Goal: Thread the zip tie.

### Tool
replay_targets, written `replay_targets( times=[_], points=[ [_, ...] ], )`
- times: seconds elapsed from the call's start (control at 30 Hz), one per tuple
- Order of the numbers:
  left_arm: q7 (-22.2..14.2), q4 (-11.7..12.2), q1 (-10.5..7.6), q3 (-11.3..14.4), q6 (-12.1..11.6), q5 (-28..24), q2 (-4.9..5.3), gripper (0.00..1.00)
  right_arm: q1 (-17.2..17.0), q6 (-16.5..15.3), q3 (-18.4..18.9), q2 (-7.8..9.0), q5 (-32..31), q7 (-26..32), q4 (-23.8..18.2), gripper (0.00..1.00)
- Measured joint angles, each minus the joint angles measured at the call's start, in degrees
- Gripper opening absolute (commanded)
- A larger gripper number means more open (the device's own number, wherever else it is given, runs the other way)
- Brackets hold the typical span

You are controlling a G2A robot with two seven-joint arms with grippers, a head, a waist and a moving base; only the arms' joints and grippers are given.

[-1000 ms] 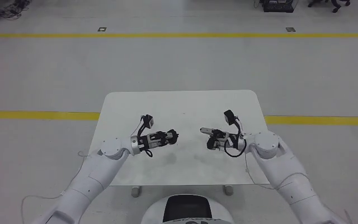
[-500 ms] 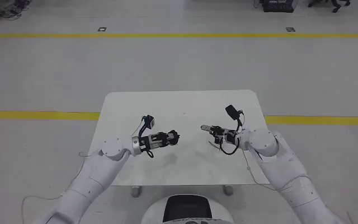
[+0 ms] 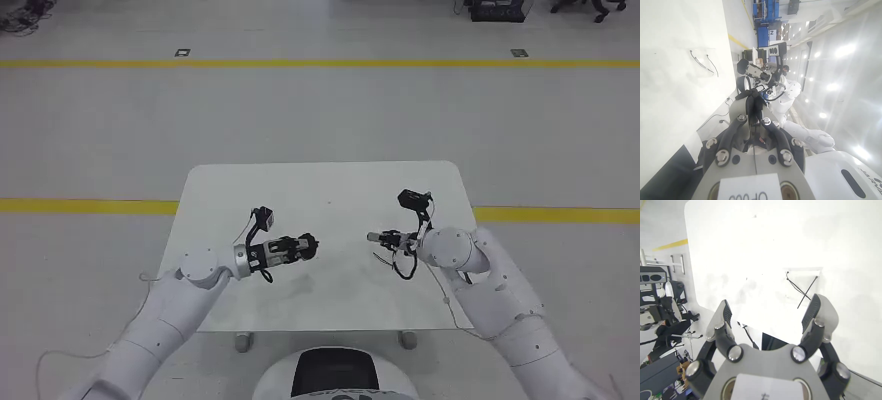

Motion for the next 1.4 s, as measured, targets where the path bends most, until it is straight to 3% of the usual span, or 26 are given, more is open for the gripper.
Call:
replay_targets(
  times=[0.17, 0.3, 0.43, 0.73, 0.97, 1.07, 1.4],
  points=[
    [0.0, 0.0, 0.0, 0.0, 0.0, 0.0, -0.01, 0.0, -0.1, 0.0, -0.3, 0.02, -0.4, -0.4, -0.2, 1.0],
    [0.0, 0.0, -0.01, 0.0, 0.0, 0.0, -0.01, 0.0, -0.7, 0.0, -1.6, -0.3, -4.8, -1.0, -1.3, 1.0],
    [0.0, 0.0, -0.01, 0.0, 0.0, 0.0, -0.01, 0.0, -0.2, 0.0, -1.2, -1.63, -10.7, 2.8, 0.1, 1.0],
    [0.0, 0.0, -0.01, 0.0, 0.0, 0.0, -0.01, 0.0, 1.9, 0.0, 2.4, -8.12, -19.6, 14.8, 3.2, 1.0],
    [0.0, 0.0, -0.01, 0.0, 0.0, 0.0, -0.01, 0.0, 2.9, 0.0, 7.2, -14.15, -28.6, 25.1, 4.9, 1.0],
    [0.0, 0.0, -0.01, 0.0, 0.0, 0.0, -0.01, 0.0, 2.5, 0.0, 8.0, -16.04, -31.4, 25.3, 5.4, 1.0],
    [0.0, 0.0, -0.01, 0.0, 0.0, 0.0, -0.01, 0.0, 2.5, -0.5, 7.6, -16.16, -31.1, 23.4, 7.3, 1.0]
  ],
)
